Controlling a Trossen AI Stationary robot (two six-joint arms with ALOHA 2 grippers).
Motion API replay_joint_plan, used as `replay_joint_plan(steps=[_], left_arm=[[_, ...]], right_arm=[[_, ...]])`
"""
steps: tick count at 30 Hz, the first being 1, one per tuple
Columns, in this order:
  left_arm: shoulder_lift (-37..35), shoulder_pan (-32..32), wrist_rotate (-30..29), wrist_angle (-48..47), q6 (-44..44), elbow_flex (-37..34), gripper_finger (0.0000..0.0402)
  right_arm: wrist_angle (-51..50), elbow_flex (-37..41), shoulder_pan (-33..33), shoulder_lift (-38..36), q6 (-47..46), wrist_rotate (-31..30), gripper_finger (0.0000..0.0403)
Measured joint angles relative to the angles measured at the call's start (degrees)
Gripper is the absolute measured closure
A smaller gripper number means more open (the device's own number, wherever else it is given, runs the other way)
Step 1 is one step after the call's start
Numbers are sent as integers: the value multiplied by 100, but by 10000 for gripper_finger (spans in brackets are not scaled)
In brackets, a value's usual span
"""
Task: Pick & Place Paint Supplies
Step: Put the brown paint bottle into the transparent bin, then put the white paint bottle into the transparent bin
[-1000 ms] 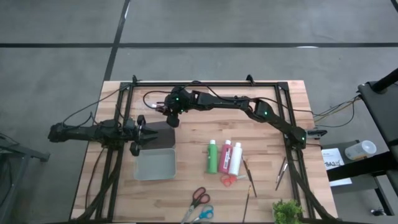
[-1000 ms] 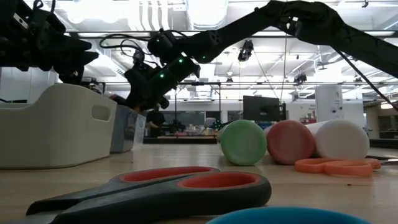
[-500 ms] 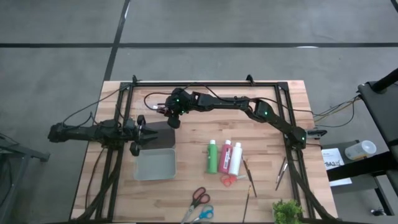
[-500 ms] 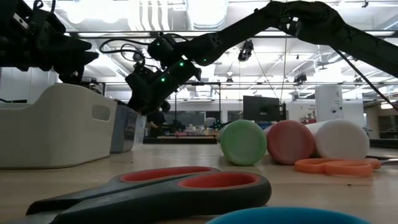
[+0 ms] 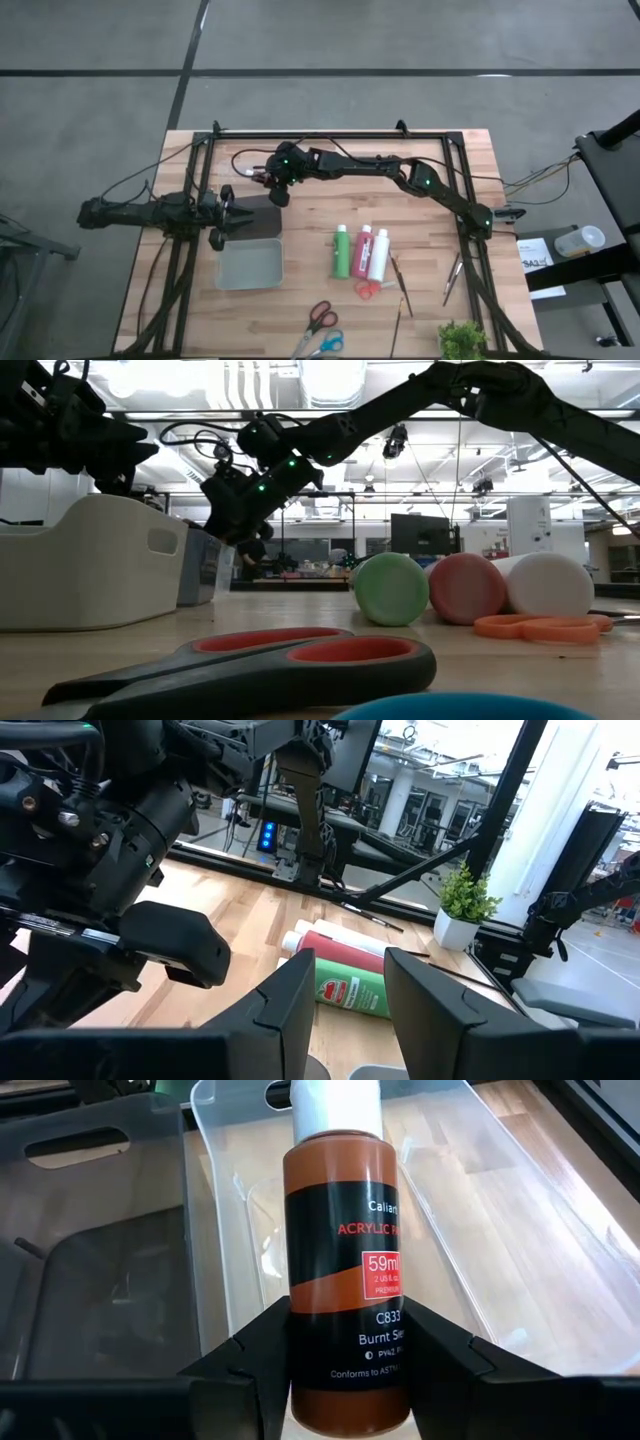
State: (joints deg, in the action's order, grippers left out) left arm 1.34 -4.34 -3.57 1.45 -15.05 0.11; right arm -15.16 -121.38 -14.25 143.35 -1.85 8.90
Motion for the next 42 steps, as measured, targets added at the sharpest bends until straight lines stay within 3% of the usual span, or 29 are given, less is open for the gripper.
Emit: replay_joint_plan(steps=[8,22,36,42], left_arm=[[0,0,0,0,0,0,272],[0,0,0,0,0,0,272],[0,2,1,0,0,0,272],[0,0,0,0,0,1,272]], right_arm=[[61,7,40,7,52,10,190],[-8,11,76,-30,295,4,186],[-1214,96,510,-1181,1253,0,186],[-1639,694,741,-1963,1367,4,186]])
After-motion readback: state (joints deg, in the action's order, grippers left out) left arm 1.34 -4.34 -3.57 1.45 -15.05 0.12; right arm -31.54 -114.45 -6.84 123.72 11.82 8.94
